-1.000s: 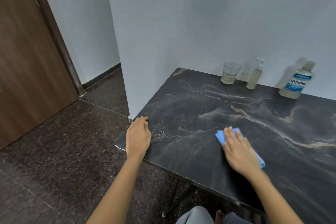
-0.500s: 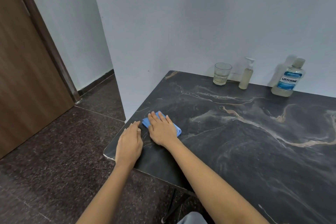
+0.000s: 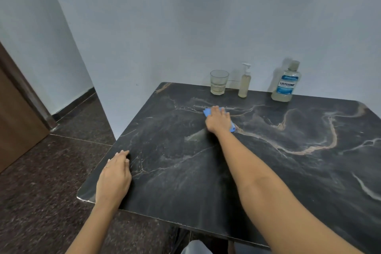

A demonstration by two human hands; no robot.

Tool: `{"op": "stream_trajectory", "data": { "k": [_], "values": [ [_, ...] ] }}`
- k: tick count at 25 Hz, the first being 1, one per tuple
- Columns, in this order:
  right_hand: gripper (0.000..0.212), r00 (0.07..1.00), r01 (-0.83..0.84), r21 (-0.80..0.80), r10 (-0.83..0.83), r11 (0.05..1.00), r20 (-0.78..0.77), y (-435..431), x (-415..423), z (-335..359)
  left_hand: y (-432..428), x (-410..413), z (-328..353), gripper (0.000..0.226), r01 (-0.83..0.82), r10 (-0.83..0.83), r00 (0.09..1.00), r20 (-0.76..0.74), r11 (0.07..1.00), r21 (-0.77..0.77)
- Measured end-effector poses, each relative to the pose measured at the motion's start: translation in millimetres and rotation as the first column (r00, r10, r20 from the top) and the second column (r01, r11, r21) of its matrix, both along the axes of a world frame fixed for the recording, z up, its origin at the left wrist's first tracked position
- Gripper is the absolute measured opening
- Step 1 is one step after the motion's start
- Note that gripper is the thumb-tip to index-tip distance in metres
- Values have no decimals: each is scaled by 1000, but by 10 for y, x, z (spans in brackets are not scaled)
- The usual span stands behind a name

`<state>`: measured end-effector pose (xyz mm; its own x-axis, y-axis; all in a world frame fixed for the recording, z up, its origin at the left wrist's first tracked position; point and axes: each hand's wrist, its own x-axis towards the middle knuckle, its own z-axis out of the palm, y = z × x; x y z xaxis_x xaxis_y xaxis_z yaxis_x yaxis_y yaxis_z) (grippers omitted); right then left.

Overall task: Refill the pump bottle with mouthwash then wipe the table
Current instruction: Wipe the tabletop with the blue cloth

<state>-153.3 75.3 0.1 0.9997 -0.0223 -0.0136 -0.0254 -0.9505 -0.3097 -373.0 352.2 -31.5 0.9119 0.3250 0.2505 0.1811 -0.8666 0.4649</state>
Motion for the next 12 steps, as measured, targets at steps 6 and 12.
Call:
{"op": "stream_trajectory", "data": {
  "k": [6, 12],
  "values": [
    [54, 980, 197, -43, -198, 979, -14, -1250, -299, -8, -621, 128, 136, 36, 103, -98, 994, 46, 987, -121],
    [54, 955, 294, -30, -295, 955, -18, -1940, -1166, -3, -1361, 24, 161, 38, 266, -262, 964, 47, 958, -107]
  ]
}}
